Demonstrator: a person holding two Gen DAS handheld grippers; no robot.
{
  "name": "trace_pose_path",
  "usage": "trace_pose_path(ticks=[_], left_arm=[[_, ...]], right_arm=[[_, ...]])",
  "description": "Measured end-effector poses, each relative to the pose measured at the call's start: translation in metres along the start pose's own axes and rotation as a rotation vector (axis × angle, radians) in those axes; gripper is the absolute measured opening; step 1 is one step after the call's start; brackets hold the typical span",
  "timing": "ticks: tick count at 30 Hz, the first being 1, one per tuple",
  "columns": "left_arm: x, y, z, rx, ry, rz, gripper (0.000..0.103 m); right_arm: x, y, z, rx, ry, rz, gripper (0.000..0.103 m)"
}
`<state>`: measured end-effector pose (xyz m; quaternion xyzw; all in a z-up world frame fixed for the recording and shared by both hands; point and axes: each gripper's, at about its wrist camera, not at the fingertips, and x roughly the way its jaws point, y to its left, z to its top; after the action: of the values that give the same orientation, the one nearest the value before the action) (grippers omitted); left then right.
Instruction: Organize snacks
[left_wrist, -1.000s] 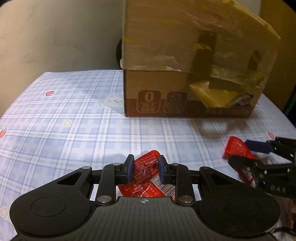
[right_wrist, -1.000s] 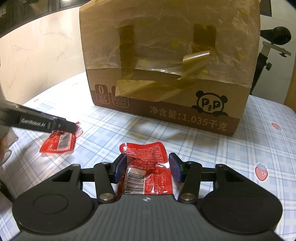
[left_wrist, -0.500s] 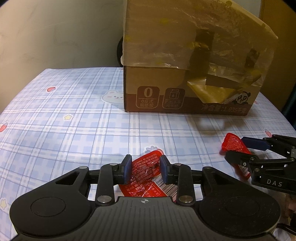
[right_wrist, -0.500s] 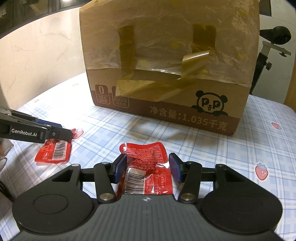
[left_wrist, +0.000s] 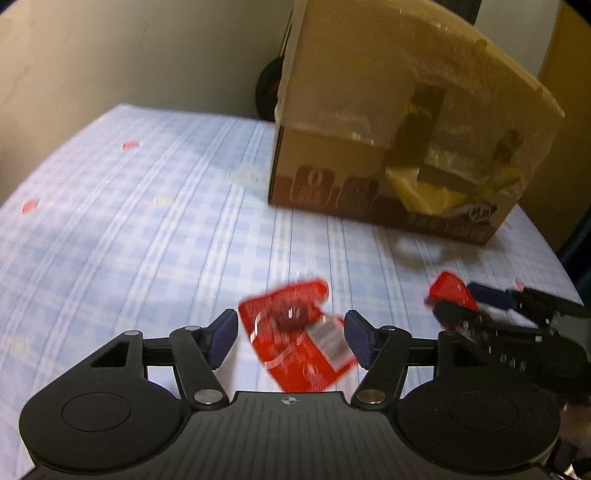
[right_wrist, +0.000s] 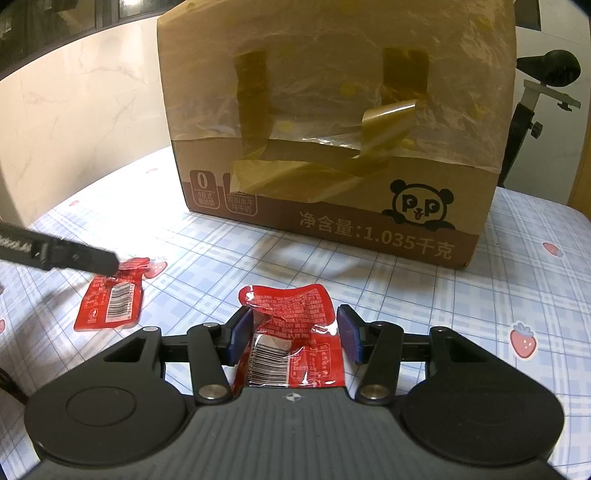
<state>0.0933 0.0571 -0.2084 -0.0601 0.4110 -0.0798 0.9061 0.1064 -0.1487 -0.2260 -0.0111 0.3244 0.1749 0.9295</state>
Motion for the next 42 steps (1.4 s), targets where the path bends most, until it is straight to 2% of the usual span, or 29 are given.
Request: trace_pose_path(ticks=[3,5,18,20,23,27,29,30,35,39,40,41,42], left_arm=[[0.004,-0.004,-0.004,0.003,0.021,0.003,0.064],[0.005,-0.005,-0.003,0.012,0.019,-0.005,0.059],[0.028,-0.003,0.016,0.032,-0.001,0.041,0.056],[0.029,-0.006,0.015,0.046,-0.011,0.045,0.041],[0.025,-0.010,0.011,0.062,-0.031,0.024,0.029],[0.016,-0.011,0.004,0.056,-0.049,0.006,0.027],[0.013,-0.011,0.002,0.049,-0.060,0.000,0.009],[0.011,-0.011,0.002,0.050,-0.067,0.001,0.006],[0.005,-0.010,0.002,0.045,-0.082,0.007,0.006],[0.004,-0.006,0.003,0.043,-0.065,-0.026,0.010],[0.003,-0.007,0.003,0.049,-0.066,-0.017,0.018],[0.002,-0.006,0.002,0.058,-0.067,-0.011,0.032],[0.001,-0.006,0.001,0.064,-0.067,-0.010,0.040]], right_arm=[[0.000,0.000,0.000,0.000,0.000,0.000,0.054],[0.000,0.000,0.000,0.002,-0.001,0.000,0.054],[-0.001,0.000,-0.001,0.012,-0.003,0.003,0.054],[-0.001,0.000,-0.001,0.012,-0.003,0.004,0.054],[-0.001,0.000,-0.001,0.014,-0.004,0.005,0.054],[-0.001,0.000,-0.001,0.017,-0.004,0.005,0.054],[-0.001,0.000,-0.001,0.019,-0.004,0.005,0.054],[-0.001,0.001,-0.001,0.019,-0.005,0.005,0.054],[-0.002,0.001,-0.001,0.021,-0.007,0.009,0.053],[-0.002,0.002,-0.001,0.018,-0.005,0.007,0.053],[-0.003,0.003,-0.001,0.017,-0.005,0.007,0.053],[-0.003,0.003,-0.001,0.015,-0.005,0.007,0.053],[-0.002,0.004,-0.001,0.013,-0.005,0.005,0.053]])
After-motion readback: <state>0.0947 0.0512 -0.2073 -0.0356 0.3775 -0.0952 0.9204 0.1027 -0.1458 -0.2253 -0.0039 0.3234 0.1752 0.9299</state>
